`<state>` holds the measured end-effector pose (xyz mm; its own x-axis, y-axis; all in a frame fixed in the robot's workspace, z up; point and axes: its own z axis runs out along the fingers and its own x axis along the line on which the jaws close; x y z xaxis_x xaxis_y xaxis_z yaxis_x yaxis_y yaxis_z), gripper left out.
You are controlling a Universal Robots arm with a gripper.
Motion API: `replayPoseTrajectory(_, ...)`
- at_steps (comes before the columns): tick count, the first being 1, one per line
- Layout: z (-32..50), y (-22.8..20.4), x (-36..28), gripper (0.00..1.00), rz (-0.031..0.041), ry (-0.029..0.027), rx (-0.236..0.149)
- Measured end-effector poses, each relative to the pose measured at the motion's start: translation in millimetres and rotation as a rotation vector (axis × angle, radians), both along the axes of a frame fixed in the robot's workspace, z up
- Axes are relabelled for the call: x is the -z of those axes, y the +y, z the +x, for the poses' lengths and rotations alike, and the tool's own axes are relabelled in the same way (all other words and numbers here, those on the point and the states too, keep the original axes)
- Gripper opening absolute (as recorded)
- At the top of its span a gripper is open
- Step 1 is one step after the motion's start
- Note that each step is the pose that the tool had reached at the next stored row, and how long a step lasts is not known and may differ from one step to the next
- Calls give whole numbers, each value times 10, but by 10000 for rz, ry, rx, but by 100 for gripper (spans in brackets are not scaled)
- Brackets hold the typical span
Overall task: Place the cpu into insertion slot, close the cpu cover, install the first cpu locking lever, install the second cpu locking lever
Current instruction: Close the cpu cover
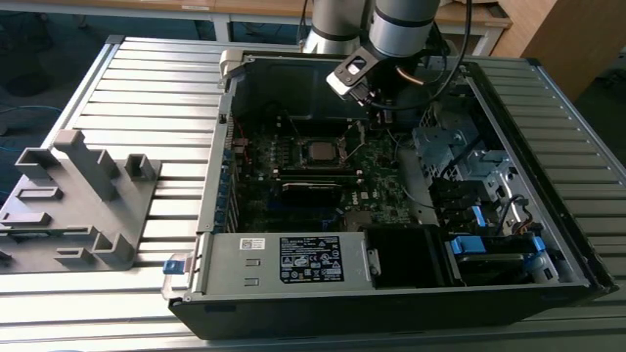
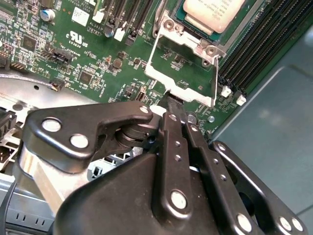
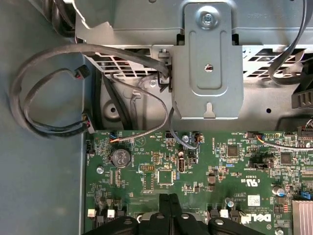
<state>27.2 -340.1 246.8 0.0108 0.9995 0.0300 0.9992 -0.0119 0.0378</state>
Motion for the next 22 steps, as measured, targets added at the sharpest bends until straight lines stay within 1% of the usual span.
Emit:
replayPoseTrajectory(7,-120,0,6,11,0,0,-2)
replayPoseTrajectory(13,-287,0,12,11,-1,1,-3)
replayPoseTrajectory(17,-414,0,18,11,1,-1,-3)
replayPoseTrajectory(19,-448,0,18,11,-1,0,-2)
replayPoseTrajectory(22,-455,0,19,11,0,0,-4)
